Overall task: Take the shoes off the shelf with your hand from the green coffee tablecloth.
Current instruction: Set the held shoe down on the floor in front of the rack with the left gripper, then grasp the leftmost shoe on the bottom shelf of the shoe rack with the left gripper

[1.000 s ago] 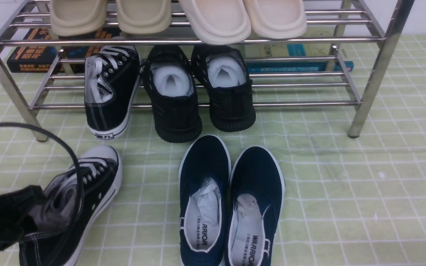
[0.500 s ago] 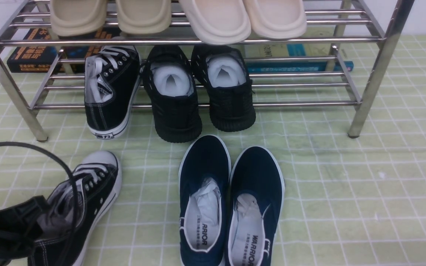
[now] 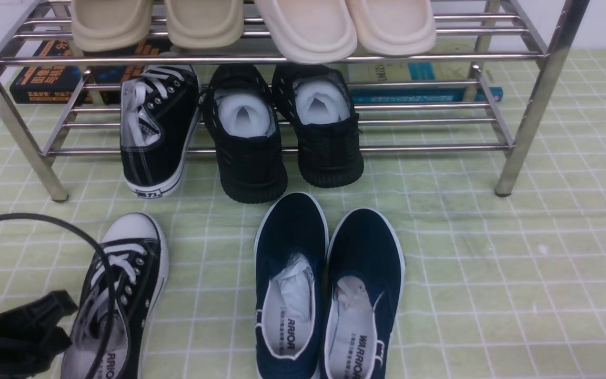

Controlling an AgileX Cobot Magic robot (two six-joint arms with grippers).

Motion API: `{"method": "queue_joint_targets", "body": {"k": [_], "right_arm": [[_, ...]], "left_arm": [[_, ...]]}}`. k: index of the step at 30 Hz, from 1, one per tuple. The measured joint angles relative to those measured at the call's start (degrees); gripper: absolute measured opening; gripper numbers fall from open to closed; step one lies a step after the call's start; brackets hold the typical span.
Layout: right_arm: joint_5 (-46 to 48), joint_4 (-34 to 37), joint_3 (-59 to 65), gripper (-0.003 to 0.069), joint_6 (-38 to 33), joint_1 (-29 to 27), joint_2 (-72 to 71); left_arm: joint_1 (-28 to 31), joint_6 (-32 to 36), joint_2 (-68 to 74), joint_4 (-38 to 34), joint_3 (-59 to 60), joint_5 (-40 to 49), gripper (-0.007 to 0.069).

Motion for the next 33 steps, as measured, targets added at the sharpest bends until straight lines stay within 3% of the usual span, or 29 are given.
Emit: {"method": "queue_joint_targets", "body": {"k": [2,5,9,12,19,23,26,33], "right_arm": [[0.0,0.0,0.0,0.0237,0.0,0.0,0.0],[0.0,0.0,0.0,0.0237,0.0,0.0,0.0],[0.0,0.0,0.0,0.0237,0.0,0.0,0.0],[0.0,0.0,0.0,0.0237,0.0,0.0,0.0],[0.0,0.0,0.0,0.0237,0.0,0.0,0.0],[0.0,0.0,0.0,0.0237,0.0,0.0,0.0],[0.0,0.0,0.0,0.0238,0.0,0.0,0.0],[0.0,0.0,0.0,0.0239,0.0,0.0,0.0]], "left_arm": [[0.0,0.0,-0.2,0.0,-0.3,1.6,0.0298],[0.0,0.0,-0.9,0.1,-2.2,5.7,0.0349],[0.0,0.0,-1.6,2.2,-10.5,14.8,0.0356],[0.0,0.0,-1.4,4.7,-16.8,18.6,0.0315],[0.0,0.0,6.5,15.8,-33.8,24.3,0.0028],[0.0,0.0,15.5,15.8,-39.1,24.8,0.0001],[0.0,0.4,20.6,14.9,-42.5,24.8,0.0006],[0.0,6.7,36.1,8.6,-53.8,23.9,0.0184]]}}
